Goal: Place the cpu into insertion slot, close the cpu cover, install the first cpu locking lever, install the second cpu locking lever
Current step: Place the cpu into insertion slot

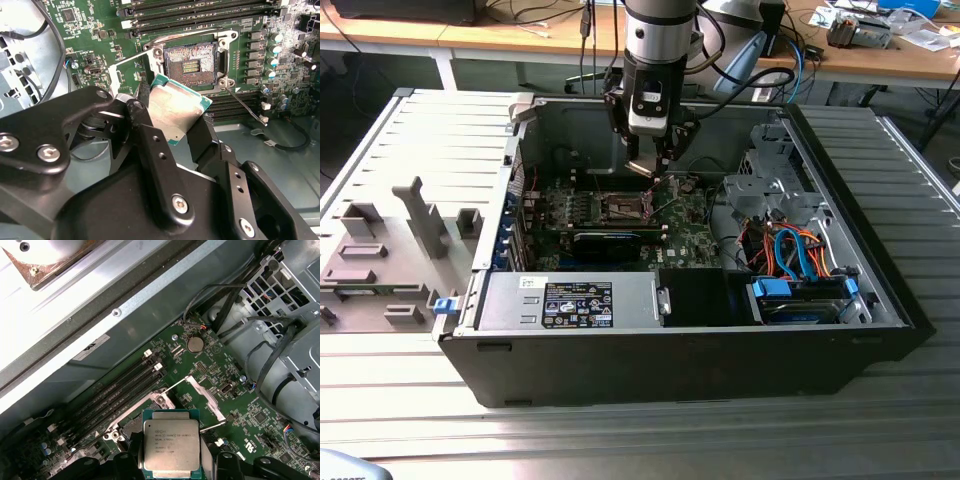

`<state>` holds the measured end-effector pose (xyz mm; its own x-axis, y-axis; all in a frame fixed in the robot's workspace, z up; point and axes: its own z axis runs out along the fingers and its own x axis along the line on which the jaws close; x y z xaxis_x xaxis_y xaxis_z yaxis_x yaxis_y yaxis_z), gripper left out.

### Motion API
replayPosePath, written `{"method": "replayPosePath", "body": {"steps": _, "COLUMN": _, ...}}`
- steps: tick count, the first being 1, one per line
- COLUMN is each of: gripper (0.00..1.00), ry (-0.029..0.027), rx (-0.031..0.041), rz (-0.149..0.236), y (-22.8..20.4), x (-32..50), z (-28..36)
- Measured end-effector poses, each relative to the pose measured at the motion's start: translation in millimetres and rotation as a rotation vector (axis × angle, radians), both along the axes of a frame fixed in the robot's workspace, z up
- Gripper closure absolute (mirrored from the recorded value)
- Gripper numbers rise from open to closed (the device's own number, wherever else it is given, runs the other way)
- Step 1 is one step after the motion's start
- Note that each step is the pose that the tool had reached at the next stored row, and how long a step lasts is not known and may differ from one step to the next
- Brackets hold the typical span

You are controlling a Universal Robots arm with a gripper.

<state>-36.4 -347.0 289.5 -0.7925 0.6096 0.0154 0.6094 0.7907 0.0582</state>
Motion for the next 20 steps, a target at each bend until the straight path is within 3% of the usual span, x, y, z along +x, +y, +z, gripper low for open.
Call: {"method": "replayPosePath", "body": {"steps": 20, "gripper": 0.45, "ry": -0.0001, "rx": 0.0001, "rz": -0.024, "y": 0.0, "x": 0.0, "z": 0.0}}
